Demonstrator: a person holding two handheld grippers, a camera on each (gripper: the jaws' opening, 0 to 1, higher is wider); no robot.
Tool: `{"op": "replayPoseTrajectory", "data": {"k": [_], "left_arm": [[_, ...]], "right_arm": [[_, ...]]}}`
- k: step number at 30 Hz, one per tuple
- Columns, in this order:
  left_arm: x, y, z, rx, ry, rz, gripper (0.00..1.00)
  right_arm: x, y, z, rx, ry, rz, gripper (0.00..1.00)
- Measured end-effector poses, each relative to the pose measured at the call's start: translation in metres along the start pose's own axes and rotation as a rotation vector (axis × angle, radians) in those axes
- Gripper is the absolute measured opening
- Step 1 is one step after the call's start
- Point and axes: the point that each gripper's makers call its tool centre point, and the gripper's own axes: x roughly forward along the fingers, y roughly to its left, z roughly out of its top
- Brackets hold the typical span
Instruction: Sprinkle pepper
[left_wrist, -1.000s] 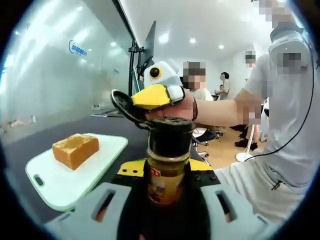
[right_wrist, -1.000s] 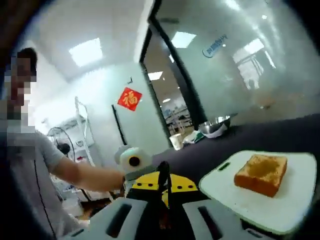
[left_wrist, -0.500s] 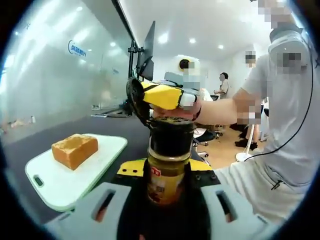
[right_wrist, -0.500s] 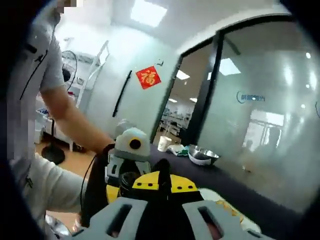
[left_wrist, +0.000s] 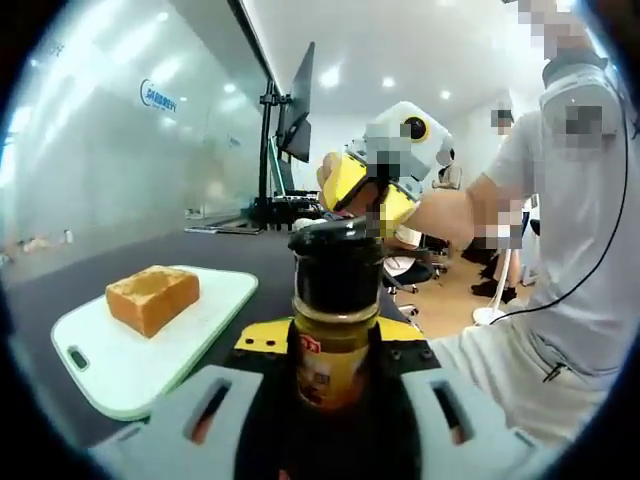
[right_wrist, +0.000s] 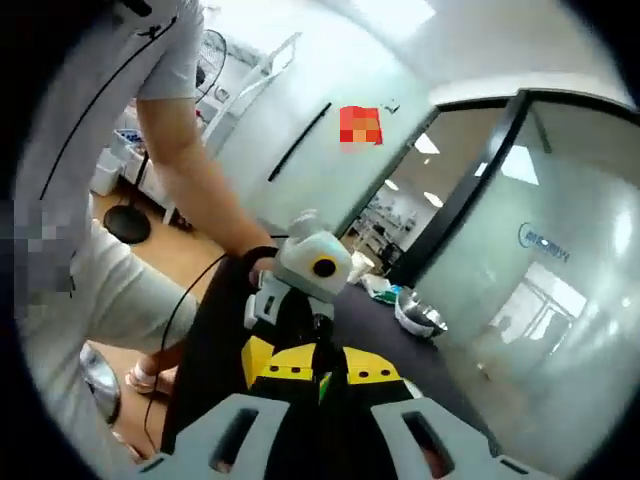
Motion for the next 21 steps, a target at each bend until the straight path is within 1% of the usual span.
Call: {"op": "replayPoseTrajectory", "data": {"k": [1,2,3,4,5,6,7,8,9,10,11,12,13,15,16,17,18,20,21], "left_arm": [[0.000,0.000,0.000,0.000,0.000,0.001,0.19],[0.000,0.000,0.000,0.000,0.000,0.001,0.19],[0.000,0.000,0.000,0.002,0.000,0.002,0.19],[0.000,0.000,0.000,0.003,-0.001,0.003,0.19],[0.000,0.001,0.000,0.001,-0.003,0.004,0.19],[0.000,0.001,0.000,0.001,-0.004,0.005,0.19],[0.000,0.001,0.000,0.000,-0.004,0.005,0.19],[0.000,0.001,0.000,-0.001,-0.004,0.006,0.19],[0.000,0.002,0.000,-0.003,-0.004,0.007,0.19],[0.000,0.002,0.000,-0.004,-0.005,0.008,0.19],[0.000,0.002,0.000,-0.006,-0.005,0.009,0.19],[0.000,0.003,0.000,-0.008,-0.006,0.010,0.19],[0.000,0.003,0.000,-0.009,-0.006,0.011,0.19],[-0.001,0.003,0.000,-0.009,-0.006,0.011,0.19],[-0.001,0.003,0.000,-0.009,-0.007,0.012,0.19],[0.002,-0.001,0.001,-0.007,-0.007,0.012,0.19],[0.003,-0.005,0.002,-0.007,-0.009,0.013,0.19],[0.003,-0.005,0.002,-0.008,-0.012,0.016,0.19],[0.003,-0.004,0.002,-0.008,-0.012,0.017,0.19]], "right_arm": [[-0.006,-0.002,0.004,0.052,-0.030,0.003,0.17],[-0.012,-0.006,0.007,0.129,-0.078,0.004,0.17],[-0.015,-0.014,0.011,0.195,-0.135,-0.030,0.15],[-0.016,-0.021,0.018,0.280,-0.213,-0.084,0.13],[-0.017,-0.024,0.022,0.335,-0.257,-0.105,0.12],[-0.016,-0.024,0.026,0.369,-0.279,-0.126,0.12],[-0.014,-0.029,0.026,0.393,-0.289,-0.183,0.11],[-0.011,-0.031,0.023,0.400,-0.285,-0.212,0.10],[-0.004,-0.027,0.020,0.418,-0.273,-0.226,0.09],[0.002,-0.028,0.014,0.405,-0.237,-0.259,0.09],[0.007,-0.024,0.016,0.407,-0.245,-0.261,0.06],[0.013,-0.026,0.010,0.430,-0.234,-0.264,0.02],[0.017,-0.026,0.003,0.459,-0.186,-0.284,0.00],[0.024,-0.026,0.004,0.461,-0.196,-0.285,0.00],[0.024,-0.028,0.007,0.502,-0.213,-0.289,0.00],[0.025,-0.029,0.009,0.544,-0.232,-0.282,0.00],[0.025,-0.033,0.007,0.570,-0.232,-0.285,0.00],[0.026,-0.038,0.006,0.560,-0.223,-0.303,0.00],[0.029,-0.038,0.005,0.559,-0.208,-0.293,0.00]]}}
